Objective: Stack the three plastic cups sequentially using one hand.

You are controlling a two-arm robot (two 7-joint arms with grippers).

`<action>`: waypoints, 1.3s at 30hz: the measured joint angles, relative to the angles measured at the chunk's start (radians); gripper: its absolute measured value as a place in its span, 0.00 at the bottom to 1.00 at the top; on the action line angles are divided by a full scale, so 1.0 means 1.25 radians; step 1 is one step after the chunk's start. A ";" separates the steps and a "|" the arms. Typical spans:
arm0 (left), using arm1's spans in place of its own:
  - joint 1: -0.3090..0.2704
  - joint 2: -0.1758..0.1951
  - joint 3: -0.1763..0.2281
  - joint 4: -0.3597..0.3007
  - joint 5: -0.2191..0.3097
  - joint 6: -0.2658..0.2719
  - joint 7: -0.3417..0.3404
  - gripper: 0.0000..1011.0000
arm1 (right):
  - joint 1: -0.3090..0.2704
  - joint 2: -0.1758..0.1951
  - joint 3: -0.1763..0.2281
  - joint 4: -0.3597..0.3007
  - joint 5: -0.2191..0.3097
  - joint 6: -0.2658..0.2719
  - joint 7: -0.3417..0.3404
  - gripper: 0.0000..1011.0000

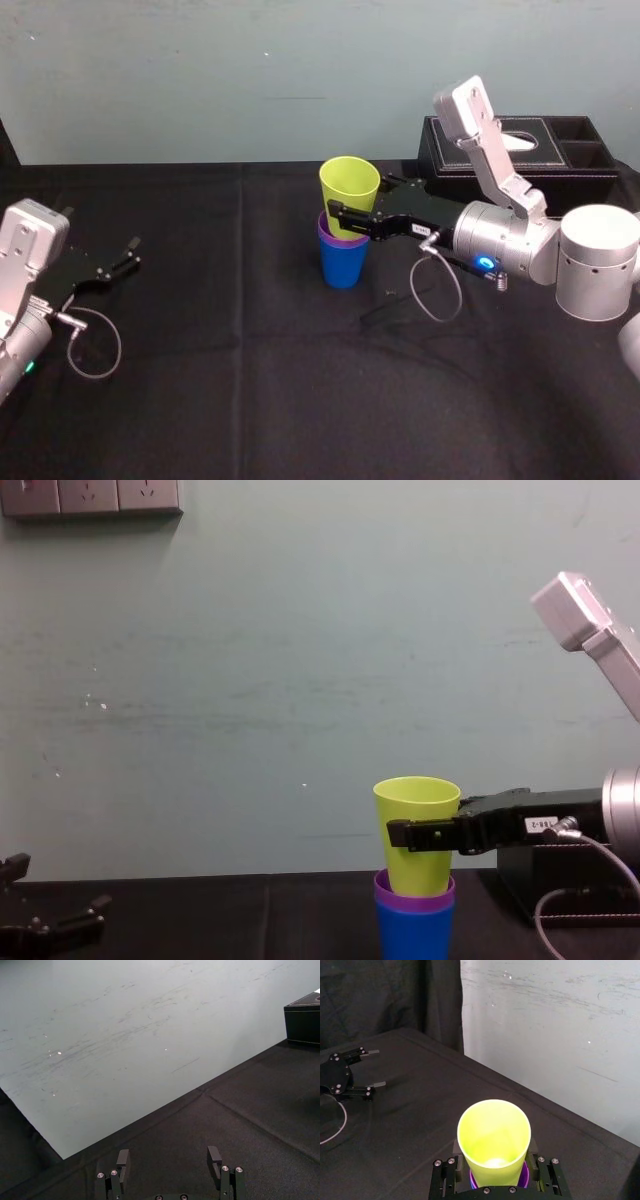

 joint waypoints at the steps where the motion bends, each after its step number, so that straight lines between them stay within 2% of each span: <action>1: 0.000 0.000 0.000 0.000 0.000 0.000 0.000 1.00 | 0.001 -0.002 -0.001 0.005 0.000 -0.002 0.001 0.72; 17: 0.000 0.000 0.000 0.000 0.000 0.000 0.000 1.00 | 0.016 -0.020 -0.012 0.055 -0.008 -0.017 0.011 0.72; 35: 0.000 0.000 0.000 0.000 0.000 0.000 0.000 1.00 | 0.015 -0.022 -0.011 0.063 -0.011 -0.019 0.014 0.73; 39: 0.000 0.000 0.000 0.000 0.000 0.000 0.000 1.00 | 0.015 -0.022 -0.011 0.063 -0.011 -0.019 0.014 0.82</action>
